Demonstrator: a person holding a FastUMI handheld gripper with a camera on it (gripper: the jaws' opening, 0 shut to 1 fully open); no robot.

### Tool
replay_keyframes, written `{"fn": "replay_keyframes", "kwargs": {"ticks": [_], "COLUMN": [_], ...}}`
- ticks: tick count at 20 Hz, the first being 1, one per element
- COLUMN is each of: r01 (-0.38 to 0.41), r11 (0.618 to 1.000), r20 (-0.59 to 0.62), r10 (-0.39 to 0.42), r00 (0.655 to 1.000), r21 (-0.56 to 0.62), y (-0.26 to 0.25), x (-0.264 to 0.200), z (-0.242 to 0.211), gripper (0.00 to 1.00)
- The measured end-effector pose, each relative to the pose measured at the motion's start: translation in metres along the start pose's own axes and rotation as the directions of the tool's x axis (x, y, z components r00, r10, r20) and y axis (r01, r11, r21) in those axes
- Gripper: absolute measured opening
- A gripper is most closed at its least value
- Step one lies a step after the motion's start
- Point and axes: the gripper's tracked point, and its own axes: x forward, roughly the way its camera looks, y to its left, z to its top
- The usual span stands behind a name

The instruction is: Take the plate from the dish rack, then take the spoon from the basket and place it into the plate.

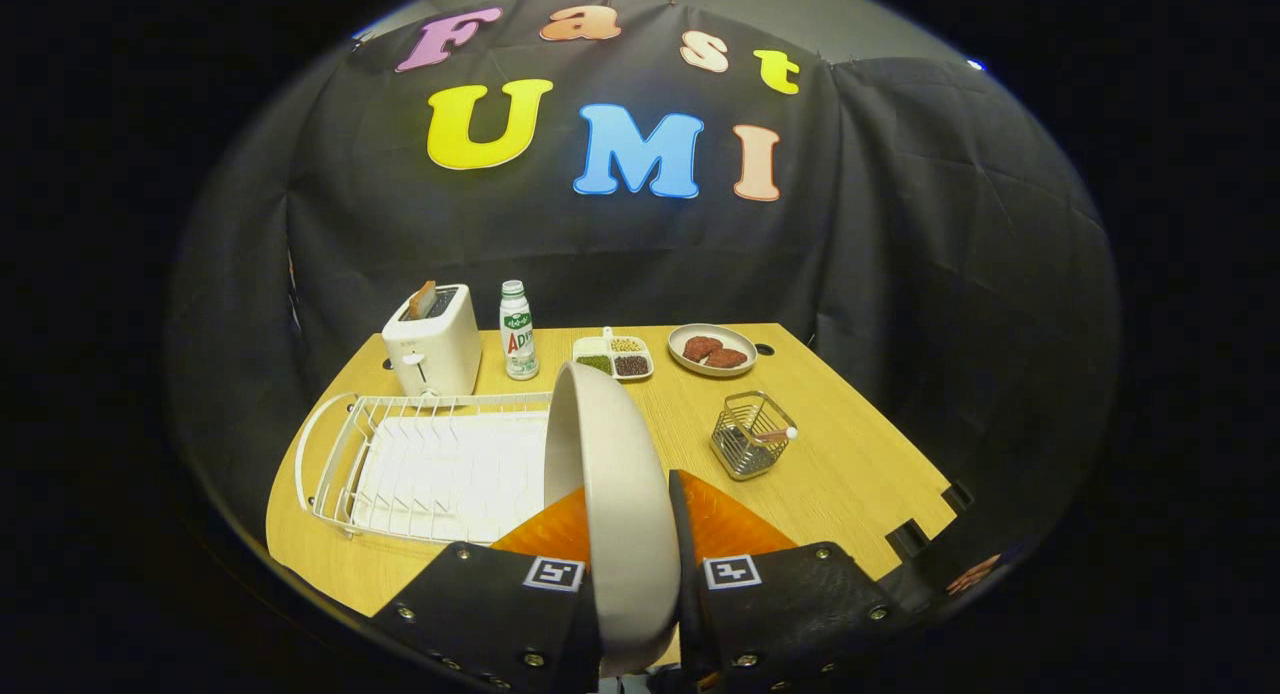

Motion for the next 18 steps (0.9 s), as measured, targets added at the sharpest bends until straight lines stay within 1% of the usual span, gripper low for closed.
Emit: {"fn": "replay_keyframes", "kwargs": {"ticks": [5,11,15,18], "r01": [-0.025,-0.044,-0.043,-0.061], "r11": [1.0,0.992,0.985,0.973], "r20": [-0.048,-0.152,-0.196,-0.226], "r10": [0.026,0.061,0.076,0.112], "r00": [0.999,0.986,0.978,0.968], "r21": [0.013,0.118,0.166,0.222], "y": [-0.011,-0.017,-0.018,-0.01], "x": [-0.006,-0.002,-0.001,0.002], "z": [-0.041,-0.097,-0.12,-0.135], "gripper": [0.29,0.29,0.29,0.29]}}
